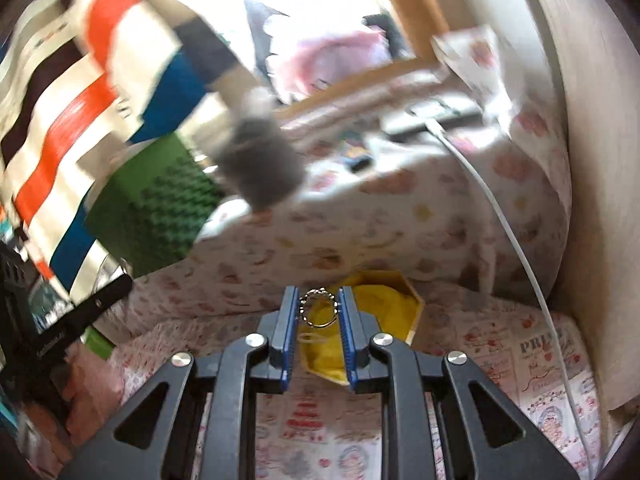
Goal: Organize jewelry
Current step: 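Carry the bangle in the left tool while the right tool grasps a small ring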
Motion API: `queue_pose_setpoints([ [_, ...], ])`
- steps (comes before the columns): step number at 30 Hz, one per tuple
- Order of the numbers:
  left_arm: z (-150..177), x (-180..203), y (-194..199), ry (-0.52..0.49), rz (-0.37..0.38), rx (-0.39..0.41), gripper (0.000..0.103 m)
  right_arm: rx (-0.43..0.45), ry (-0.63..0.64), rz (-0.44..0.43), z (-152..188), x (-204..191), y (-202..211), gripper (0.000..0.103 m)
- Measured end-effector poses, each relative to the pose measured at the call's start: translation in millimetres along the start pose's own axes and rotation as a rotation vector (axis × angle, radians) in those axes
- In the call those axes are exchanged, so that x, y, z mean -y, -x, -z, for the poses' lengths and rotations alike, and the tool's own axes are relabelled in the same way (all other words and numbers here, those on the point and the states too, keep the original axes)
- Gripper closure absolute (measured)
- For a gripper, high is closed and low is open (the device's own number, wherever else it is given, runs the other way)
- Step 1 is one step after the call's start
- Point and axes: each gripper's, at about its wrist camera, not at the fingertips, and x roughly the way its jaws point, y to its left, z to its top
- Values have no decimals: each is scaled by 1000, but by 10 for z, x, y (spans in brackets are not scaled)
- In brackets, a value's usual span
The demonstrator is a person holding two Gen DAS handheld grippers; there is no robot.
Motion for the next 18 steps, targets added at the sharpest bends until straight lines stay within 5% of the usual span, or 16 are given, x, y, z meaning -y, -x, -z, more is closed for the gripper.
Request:
queue_pose_setpoints([
  [3,65,284,-342,-44,-23,-33,42,-60,-53,-65,13,164,-192,85],
  [5,133,405,-552,-64,-22,-69,42,-62,-49,23,33,214,-268,85],
  [9,227,479,-855,-34,12,-135,42,-94,-88,-14,27,330,-333,85],
  [18,209,578,-960,-40,20,-131,42,-86,-120,-34,-29,473,-297,84],
])
